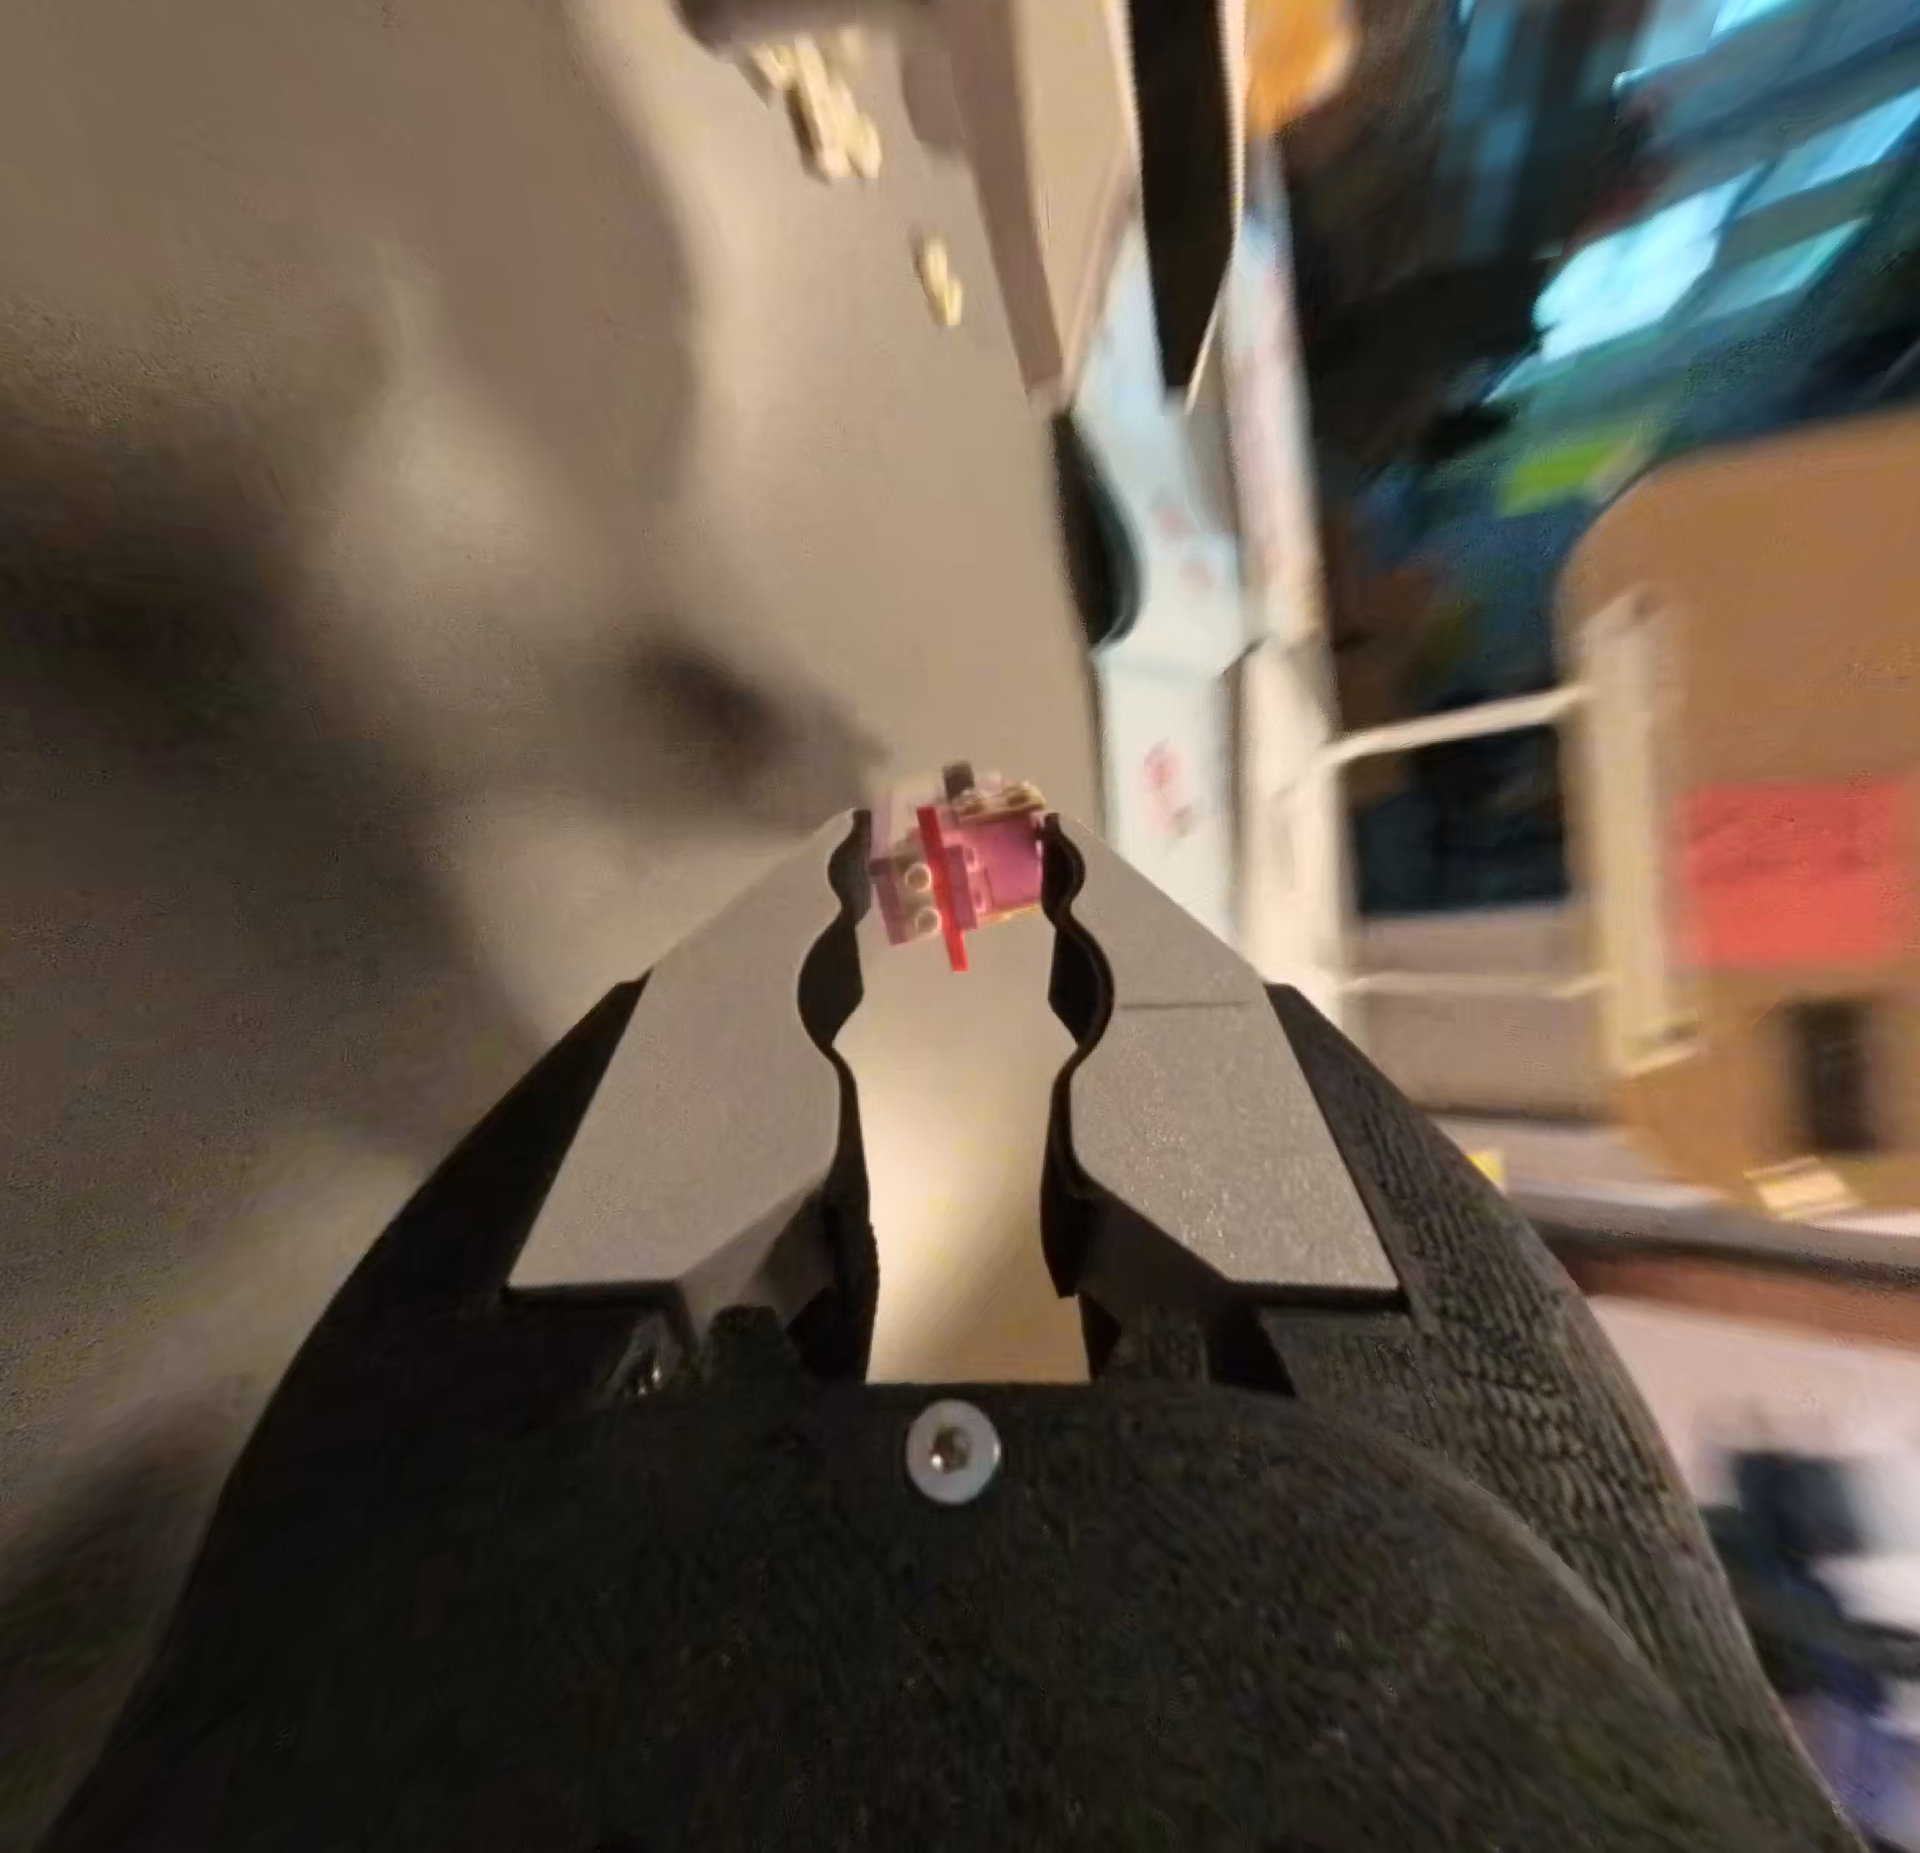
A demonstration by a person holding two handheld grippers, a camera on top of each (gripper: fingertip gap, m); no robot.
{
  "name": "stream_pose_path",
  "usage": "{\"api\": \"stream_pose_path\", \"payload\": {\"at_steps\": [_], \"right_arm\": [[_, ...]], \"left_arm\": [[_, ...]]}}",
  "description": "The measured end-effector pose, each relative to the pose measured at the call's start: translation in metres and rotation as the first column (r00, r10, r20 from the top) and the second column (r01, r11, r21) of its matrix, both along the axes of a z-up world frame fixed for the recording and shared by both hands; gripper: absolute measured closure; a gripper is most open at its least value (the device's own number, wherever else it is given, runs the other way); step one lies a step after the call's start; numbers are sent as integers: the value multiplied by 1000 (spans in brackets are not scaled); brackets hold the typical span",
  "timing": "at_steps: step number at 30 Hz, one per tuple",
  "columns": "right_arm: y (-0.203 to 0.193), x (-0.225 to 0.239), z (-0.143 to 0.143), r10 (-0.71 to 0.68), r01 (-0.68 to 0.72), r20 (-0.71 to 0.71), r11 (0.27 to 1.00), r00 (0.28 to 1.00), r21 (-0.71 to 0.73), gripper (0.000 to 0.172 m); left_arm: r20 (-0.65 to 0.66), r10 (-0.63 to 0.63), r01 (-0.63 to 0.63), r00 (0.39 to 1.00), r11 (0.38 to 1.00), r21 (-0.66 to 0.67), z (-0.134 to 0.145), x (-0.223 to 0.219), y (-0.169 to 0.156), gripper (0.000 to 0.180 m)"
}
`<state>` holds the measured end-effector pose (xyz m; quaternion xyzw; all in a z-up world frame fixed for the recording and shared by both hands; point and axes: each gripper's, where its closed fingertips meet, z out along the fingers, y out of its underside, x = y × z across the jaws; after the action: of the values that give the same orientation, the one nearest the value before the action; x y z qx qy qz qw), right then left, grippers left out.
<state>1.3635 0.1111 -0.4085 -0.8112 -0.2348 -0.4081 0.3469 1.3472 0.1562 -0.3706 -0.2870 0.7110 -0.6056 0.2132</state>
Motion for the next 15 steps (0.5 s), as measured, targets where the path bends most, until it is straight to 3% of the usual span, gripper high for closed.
{"api": "stream_pose_path", "payload": {"at_steps": [1, 3, 10, 13, 15], "right_arm": [[4, -8, 9, 71, -71, 137, 997, 988, -9, 141], [11, -28, 20, 203, -208, 264, 978, 943, -10, 141], [13, -64, 32, 378, -402, 283, 915, 881, 27, 141], [15, -90, 49, 456, -484, 207, 868, 865, 112, 141], [15, -99, 55, 492, -515, 174, 847, 853, 130, 141]], "left_arm": [[-23, -29, 29, 999, 1000, 1, -2, -2, -3, 122], [-52, -70, 71, 996, 997, 5, -5, -7, -9, 122], [-84, -221, 225, 972, 973, 52, -14, -26, -27, 122], [-135, -448, 437, 884, 893, -106, -3, -58, -42, 132], [-188, -551, 511, 813, 830, -224, 3, -70, -44, 145]]}}
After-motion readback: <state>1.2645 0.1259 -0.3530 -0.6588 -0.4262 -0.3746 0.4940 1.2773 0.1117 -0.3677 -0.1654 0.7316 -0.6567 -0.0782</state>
